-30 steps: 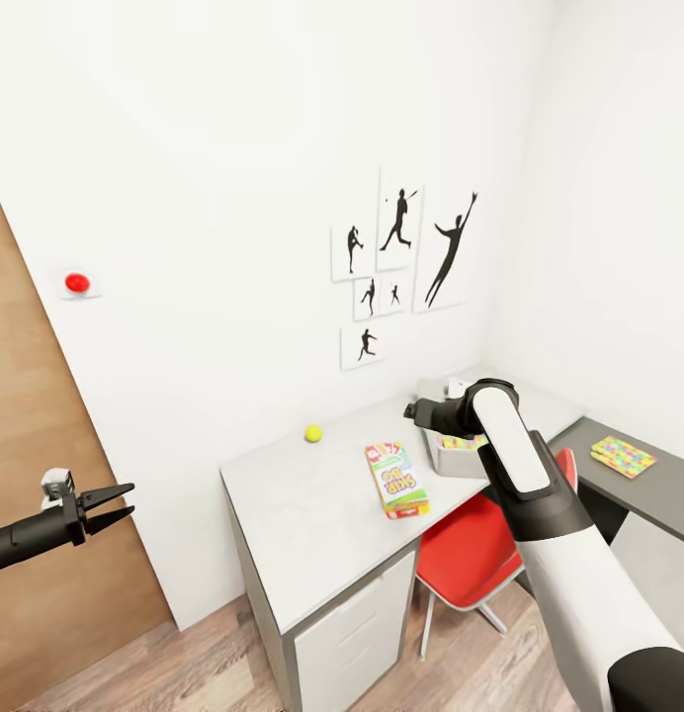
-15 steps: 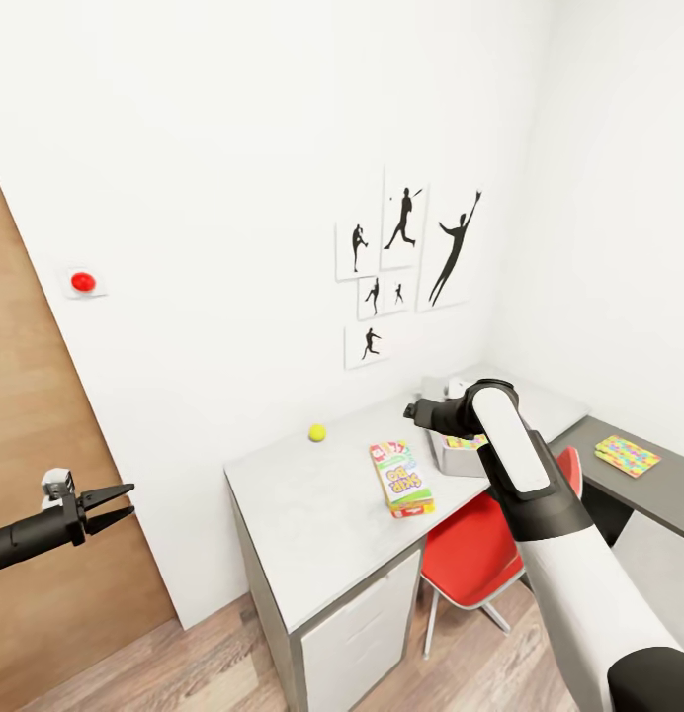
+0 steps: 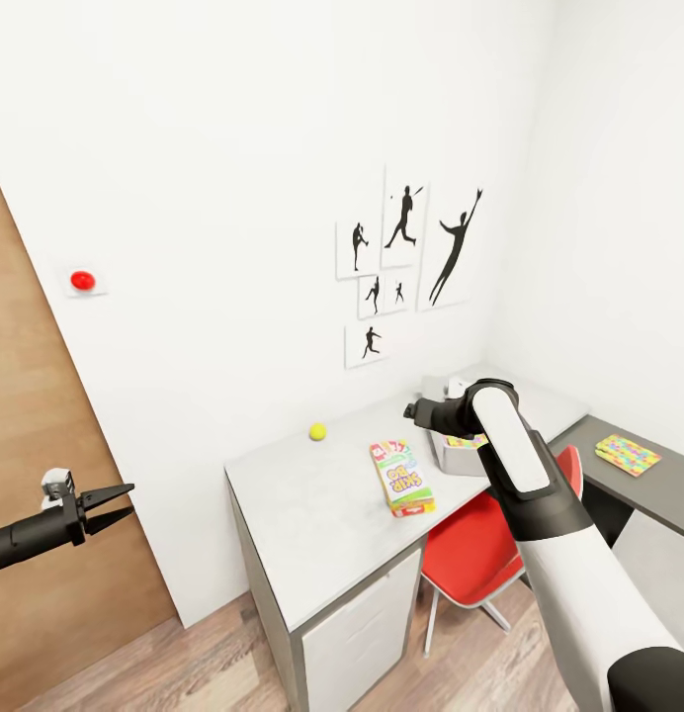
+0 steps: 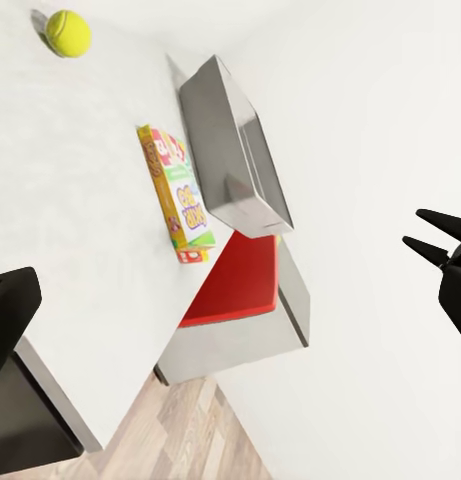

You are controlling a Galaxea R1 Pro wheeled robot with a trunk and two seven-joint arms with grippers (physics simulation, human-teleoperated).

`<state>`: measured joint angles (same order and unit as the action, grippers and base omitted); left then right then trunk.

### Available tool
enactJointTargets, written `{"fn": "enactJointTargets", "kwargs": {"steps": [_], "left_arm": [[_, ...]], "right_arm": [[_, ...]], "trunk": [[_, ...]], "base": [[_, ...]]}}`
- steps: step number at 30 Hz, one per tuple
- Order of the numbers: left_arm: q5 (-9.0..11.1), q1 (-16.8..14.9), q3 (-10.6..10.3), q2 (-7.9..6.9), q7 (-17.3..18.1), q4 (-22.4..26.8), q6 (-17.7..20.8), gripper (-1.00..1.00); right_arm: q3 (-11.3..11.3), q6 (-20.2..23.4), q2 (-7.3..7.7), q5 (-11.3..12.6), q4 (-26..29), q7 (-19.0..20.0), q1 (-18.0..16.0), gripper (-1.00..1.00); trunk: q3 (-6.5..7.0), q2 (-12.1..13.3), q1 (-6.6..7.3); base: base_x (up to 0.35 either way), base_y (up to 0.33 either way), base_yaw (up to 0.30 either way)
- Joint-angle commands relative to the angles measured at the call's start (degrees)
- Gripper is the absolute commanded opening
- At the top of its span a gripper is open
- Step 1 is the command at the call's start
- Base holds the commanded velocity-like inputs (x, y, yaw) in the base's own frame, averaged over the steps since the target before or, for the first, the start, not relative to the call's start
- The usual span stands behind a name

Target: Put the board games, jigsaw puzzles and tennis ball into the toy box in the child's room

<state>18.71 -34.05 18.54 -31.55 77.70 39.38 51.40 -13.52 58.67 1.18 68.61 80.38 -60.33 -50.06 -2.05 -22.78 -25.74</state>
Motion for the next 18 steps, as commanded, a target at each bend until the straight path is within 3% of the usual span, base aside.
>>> {"fn": "enactJointTargets", "kwargs": {"steps": [1,18], "left_arm": [[0.1,-0.1,0.0,-0.01,0.1,0.0,0.6,1.0],[0.1,-0.1,0.0,0.0,0.1,0.0,0.5,1.0]], "right_arm": [[-0.1,0.3,0.05,0.5,0.0,-0.6,-0.1,1.0],[-0.1,0.5,-0.04,0.6,0.0,-0.6,-0.4,1.0]], "trunk": [[-0.19,-0.1,-0.04],[-1.68,-0.1,-0.04]], "base": [[0.0,0.0,0.0],[0.0,0.017,0.0]]}}
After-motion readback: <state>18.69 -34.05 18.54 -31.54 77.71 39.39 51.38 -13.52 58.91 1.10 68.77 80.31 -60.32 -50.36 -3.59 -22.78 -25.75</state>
